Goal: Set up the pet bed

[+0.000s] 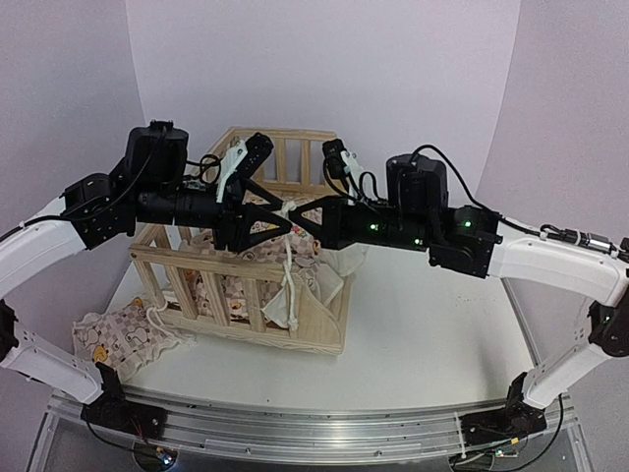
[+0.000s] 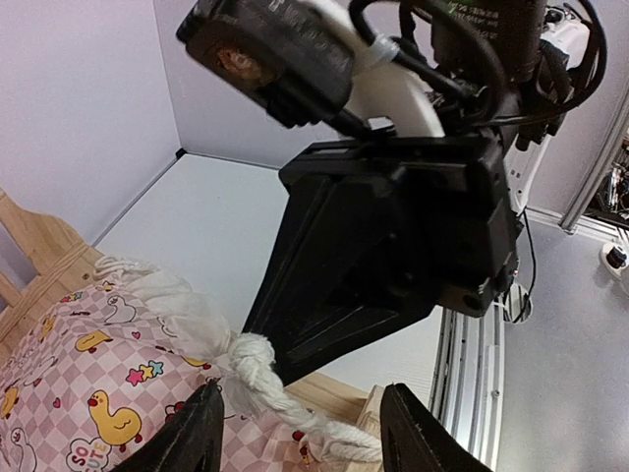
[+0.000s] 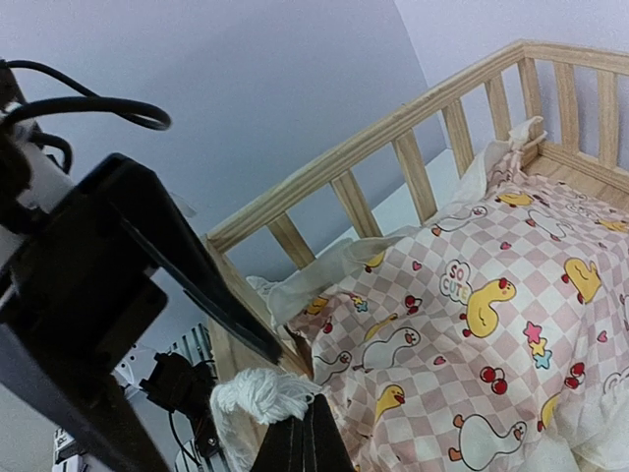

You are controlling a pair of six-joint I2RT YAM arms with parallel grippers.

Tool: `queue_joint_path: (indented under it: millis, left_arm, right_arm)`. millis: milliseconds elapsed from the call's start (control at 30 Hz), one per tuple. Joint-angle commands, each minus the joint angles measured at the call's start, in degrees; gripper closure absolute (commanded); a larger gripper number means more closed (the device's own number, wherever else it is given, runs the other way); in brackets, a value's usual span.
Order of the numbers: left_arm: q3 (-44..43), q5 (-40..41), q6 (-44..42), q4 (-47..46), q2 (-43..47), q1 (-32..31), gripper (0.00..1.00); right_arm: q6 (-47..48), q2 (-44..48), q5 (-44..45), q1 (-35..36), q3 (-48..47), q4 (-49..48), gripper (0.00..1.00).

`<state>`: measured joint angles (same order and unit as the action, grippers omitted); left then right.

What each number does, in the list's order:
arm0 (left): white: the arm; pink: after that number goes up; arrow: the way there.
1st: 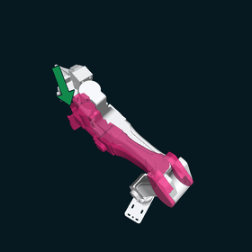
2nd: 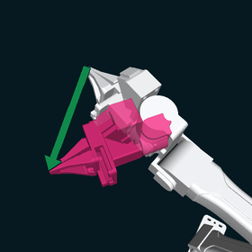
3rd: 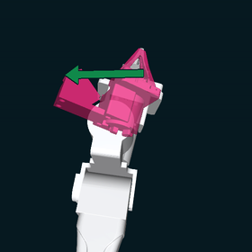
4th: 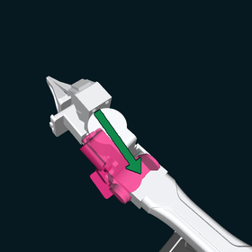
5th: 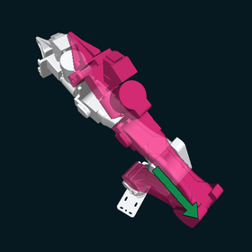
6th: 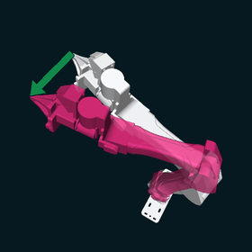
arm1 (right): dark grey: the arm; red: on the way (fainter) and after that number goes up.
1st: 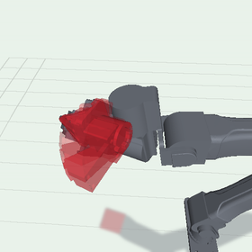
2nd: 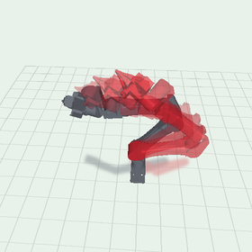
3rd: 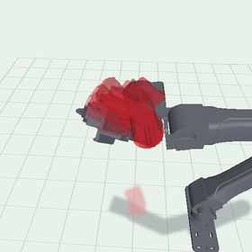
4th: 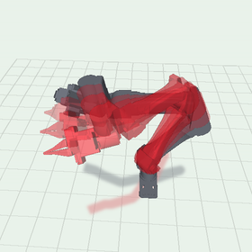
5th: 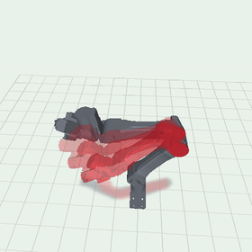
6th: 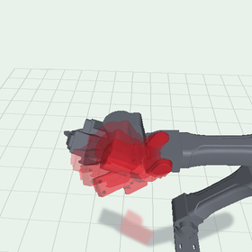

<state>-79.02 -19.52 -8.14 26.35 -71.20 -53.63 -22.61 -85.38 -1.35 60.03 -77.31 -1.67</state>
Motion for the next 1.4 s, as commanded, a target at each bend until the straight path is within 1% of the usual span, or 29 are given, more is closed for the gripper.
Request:
queue_joint_path:
  millis: [0,67,167,333,433,500,533,567,633,700,800,900,933,1000,1033,1133,1233,1367]
  left_arm:
    - [-0.7,3.2,3.4,-2.0,-0.2,-0.1,0.49]
    - [-0.2,3.3,2.6,-2.2,0.2,-0.1,0.55]
    - [0.1,2.2,2.3,-3.0,0.6,-0.1,0.73]
    - [0.4,-1.7,1.4,-3.8,0.9,-0.1,0.99]
    - [1.4,-2.3,1.7,-3.9,1.9,-0.1,1.0]
    - [2.3,-0.8,2.0,-4.2,2.6,0.1,1.0]
    - [2.7,-0.1,2.1,-4.4,3.0,0.3,1.0]
    - [3.0,0.2,2.1,-4.6,3.3,0.6,1.0]
    - [3.5,0.4,2.0,-5.0,3.6,0.8,1.0]
    - [3.7,0.1,1.4,-5.8,3.7,0.9,1.0]
    - [3.9,-0.2,0.2,-7.5,3.4,0.8,1.0]
    - [3.9,-0.3,-0.8,-8.2,3.2,0.9,1.0]
    - [3.8,-0.5,-1.1,-8.3,3.1,0.9,1.0]
    - [3.8,-0.7,-1.7,-8.4,3.1,0.9,1.0]
    - [3.7,-0.7,-1.9,-8.4,3.0,0.9,1.0]
    - [3.8,-0.8,-2.1,-8.5,3.0,0.9,1.0]
    - [4.1,-0.9,-2.1,-8.8,3.2,0.9,1.0]
    - [4.4,-1.0,-2.0,-8.8,3.3,0.9,1.0]
  right_arm:
    - [1.3,0.3,-3.9,0.0,-3.3,-1.1,1.0]
    - [1.7,0.8,-3.6,0.0,-3.1,-1.2,1.0]
    - [1.8,0.9,-3.5,0.0,-3.0,-1.2,1.0]
    - [1.5,0.3,-3.9,0.0,-3.1,-1.2,1.0]
    - [0.8,0.4,-3.1,0.0,-2.6,-1.1,1.0]
    - [-0.8,1.3,-1.2,0.0,-1.2,-0.4,0.98]
    - [-1.9,2.2,-0.1,0.0,-0.2,0.1,0.95]
    - [-2.9,3.2,0.8,0.1,1.0,1.2,0.87]
    - [-4.8,5.7,4.5,0.8,4.2,3.4,0.76]
    - [-4.0,9.0,10.0,3.9,6.9,5.6,0.7]
    - [-1.1,12.7,21.6,10.0,11.2,8.6,0.62]
    - [-0.7,17.0,30.6,15.8,16.6,8.9,0.55]
    - [-0.6,17.5,33.4,17.7,18.1,8.6,0.55]
    - [1.0,16.7,37.5,21.6,19.8,6.7,0.54]
    - [2.7,15.3,38.4,23.7,20.7,4.2,0.53]
    - [9.6,10.3,39.3,28.7,23.4,-9.4,0.51]
    - [11.4,5.4,40.0,29.4,24.9,-18.9,0.51]
    - [14.4,-0.4,43.0,29.5,23.1,-23.5,0.52]
